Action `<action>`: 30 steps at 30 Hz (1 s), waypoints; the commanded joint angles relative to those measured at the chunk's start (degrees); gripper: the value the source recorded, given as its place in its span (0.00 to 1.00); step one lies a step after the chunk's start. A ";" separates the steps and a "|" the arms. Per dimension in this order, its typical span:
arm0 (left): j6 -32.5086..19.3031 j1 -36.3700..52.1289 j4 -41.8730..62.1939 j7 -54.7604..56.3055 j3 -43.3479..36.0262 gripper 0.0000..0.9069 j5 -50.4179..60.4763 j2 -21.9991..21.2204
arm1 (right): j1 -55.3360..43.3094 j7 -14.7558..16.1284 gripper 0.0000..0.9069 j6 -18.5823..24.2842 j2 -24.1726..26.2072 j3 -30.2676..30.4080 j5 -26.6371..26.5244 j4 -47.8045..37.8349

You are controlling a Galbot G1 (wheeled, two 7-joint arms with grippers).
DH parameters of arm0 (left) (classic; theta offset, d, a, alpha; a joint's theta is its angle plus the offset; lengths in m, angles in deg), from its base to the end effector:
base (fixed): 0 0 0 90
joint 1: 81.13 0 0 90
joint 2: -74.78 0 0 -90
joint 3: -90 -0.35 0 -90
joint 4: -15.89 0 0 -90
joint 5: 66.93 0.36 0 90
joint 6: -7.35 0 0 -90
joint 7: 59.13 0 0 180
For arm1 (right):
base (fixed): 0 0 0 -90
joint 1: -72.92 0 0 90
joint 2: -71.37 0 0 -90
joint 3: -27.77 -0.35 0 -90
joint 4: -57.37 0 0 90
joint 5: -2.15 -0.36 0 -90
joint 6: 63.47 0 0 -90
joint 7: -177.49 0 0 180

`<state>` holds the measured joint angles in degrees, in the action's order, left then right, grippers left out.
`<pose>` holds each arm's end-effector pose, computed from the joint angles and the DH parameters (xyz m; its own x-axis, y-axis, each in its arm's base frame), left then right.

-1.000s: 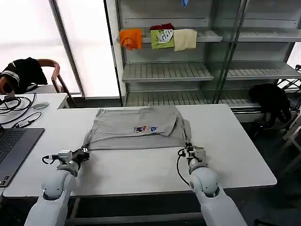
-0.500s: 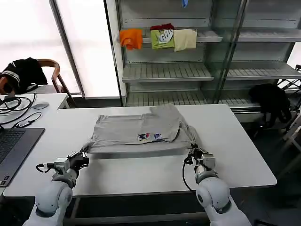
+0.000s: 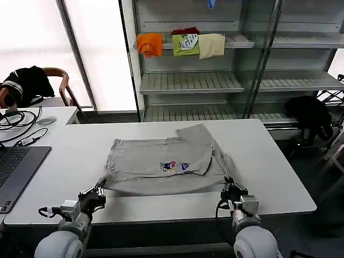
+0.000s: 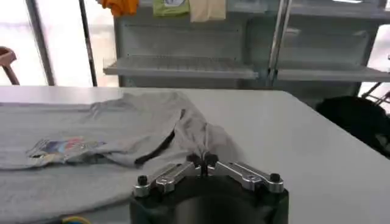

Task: Fold and organize the clothes.

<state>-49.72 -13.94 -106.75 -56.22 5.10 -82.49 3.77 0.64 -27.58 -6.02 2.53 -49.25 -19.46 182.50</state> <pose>0.2246 0.0762 -0.2448 -0.9209 0.0075 0.3898 0.0471 0.9946 0.0920 0.2255 0.0101 -0.2370 -0.9331 0.0119 0.3595 -0.0100 0.9982 -0.0591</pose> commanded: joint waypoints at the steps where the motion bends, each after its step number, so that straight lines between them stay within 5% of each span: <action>1: -0.08 -5.56 -3.37 -0.01 0.26 0.02 1.07 -1.38 | 5.25 -0.41 0.00 0.14 0.84 -0.08 0.10 2.81; 7: 0.07 -6.03 -3.76 -0.30 0.11 0.02 1.61 -2.06 | 5.23 -0.28 0.01 -0.27 0.78 0.35 0.73 2.00; 8: 0.08 -5.98 -3.72 -0.21 0.13 0.29 1.65 -2.15 | 5.25 -0.28 1.00 -0.45 0.87 0.43 0.76 1.92; 9: 0.09 -5.90 -3.65 -0.17 0.16 0.70 1.66 -2.25 | 5.22 -0.36 1.00 -0.34 0.93 0.46 0.76 1.81; 10: 0.10 -5.80 -3.61 -0.24 0.20 1.00 1.72 -2.40 | 5.16 -0.40 1.00 -0.40 0.81 0.40 1.13 1.64; 30: 0.19 -4.21 -10.80 0.16 0.36 1.00 1.13 -1.29 | 2.60 -1.99 1.00 -0.53 -0.94 -8.03 -1.74 6.51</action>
<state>-49.56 -19.29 -113.75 -56.15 5.42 -81.15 2.17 5.45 -29.33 -6.48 2.58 -53.35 -19.90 187.37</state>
